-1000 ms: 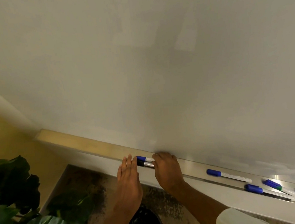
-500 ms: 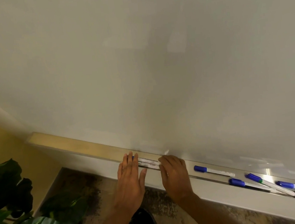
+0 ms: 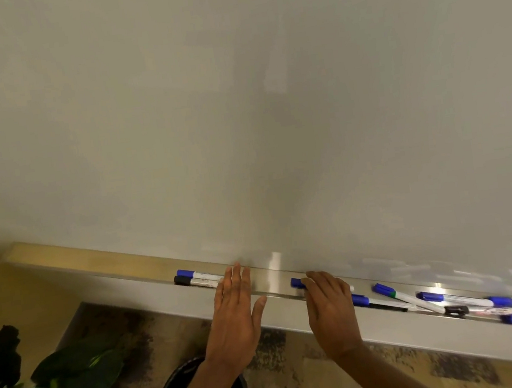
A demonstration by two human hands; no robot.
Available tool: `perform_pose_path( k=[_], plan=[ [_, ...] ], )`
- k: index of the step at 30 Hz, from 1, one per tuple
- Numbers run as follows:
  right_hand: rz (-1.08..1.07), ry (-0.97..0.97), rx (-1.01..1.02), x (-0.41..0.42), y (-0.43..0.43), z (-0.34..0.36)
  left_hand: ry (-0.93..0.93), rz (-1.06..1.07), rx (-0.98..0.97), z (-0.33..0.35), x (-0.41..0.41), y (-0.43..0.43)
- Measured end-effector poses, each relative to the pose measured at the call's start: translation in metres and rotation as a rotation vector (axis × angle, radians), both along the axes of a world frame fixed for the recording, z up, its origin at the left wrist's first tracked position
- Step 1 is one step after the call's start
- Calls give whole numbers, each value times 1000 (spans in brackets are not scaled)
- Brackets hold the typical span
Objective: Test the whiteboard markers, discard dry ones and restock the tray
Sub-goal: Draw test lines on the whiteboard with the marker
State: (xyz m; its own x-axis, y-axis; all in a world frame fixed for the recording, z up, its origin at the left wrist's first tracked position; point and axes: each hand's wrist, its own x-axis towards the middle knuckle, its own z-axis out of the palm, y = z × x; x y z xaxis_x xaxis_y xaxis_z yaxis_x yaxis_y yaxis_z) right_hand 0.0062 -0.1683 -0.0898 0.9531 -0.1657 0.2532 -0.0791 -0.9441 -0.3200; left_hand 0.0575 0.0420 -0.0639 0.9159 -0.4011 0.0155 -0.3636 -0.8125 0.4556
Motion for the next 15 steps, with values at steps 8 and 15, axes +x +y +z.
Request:
perform_pose_path(
  k=[8,15],
  plan=[
    [-7,13,-13,-3,-20,-1,4,-46,-8,-5,-8,-33],
    [-5,136,-24,10,-28,-13,12,-38,-28,-6,-19,-48]
  ],
)
